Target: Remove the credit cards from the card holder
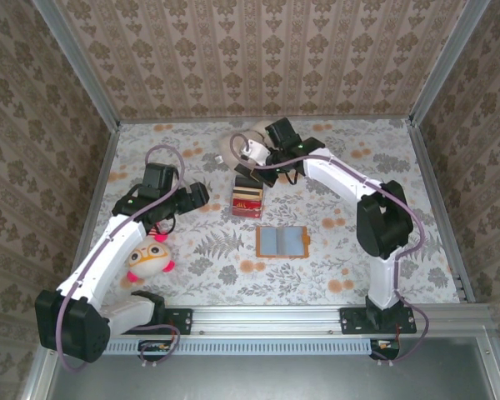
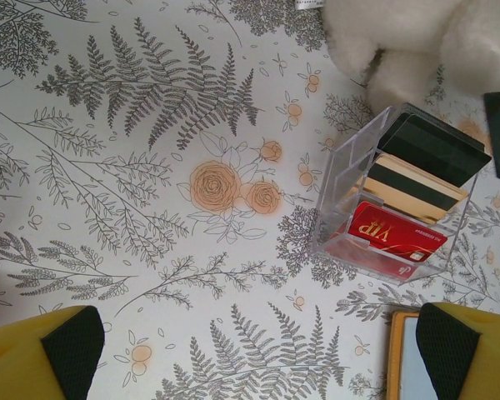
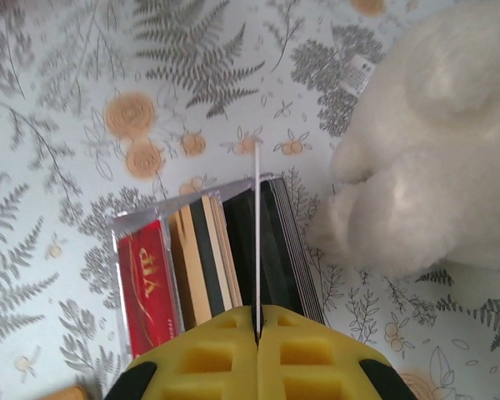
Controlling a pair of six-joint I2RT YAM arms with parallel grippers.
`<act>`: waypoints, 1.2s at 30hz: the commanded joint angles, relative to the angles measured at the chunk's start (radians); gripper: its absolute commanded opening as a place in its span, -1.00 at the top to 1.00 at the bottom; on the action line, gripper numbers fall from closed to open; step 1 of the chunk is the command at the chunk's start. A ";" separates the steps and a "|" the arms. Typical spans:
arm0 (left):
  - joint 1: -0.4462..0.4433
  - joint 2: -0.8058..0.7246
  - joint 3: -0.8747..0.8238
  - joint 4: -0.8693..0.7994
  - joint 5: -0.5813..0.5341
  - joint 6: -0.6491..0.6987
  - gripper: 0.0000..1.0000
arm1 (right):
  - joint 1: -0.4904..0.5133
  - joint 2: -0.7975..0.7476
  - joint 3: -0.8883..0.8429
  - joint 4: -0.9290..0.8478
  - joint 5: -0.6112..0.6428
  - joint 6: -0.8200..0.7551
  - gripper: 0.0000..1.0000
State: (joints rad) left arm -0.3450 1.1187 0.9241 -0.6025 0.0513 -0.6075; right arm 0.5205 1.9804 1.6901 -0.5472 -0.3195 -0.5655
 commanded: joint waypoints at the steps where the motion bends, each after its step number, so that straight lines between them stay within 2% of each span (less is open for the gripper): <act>1: 0.009 -0.004 -0.002 -0.028 -0.010 0.026 -1.00 | 0.008 0.039 0.074 -0.104 0.022 -0.123 1.00; 9: 0.009 -0.003 0.001 -0.034 -0.005 0.032 -1.00 | 0.018 0.106 0.150 -0.168 0.026 -0.217 1.00; 15: 0.009 -0.005 -0.004 -0.037 -0.002 0.030 -1.00 | 0.026 0.138 0.195 -0.209 0.085 -0.278 1.00; 26: 0.009 -0.007 -0.014 -0.021 0.017 0.023 -1.00 | 0.032 0.174 0.210 -0.250 0.116 -0.294 1.00; 36: 0.010 -0.008 -0.019 0.008 0.076 0.023 -1.00 | 0.044 0.203 0.234 -0.250 0.151 -0.285 0.83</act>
State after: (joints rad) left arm -0.3450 1.1191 0.9150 -0.5980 0.1024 -0.6041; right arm 0.5575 2.1563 1.8904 -0.7689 -0.2047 -0.8383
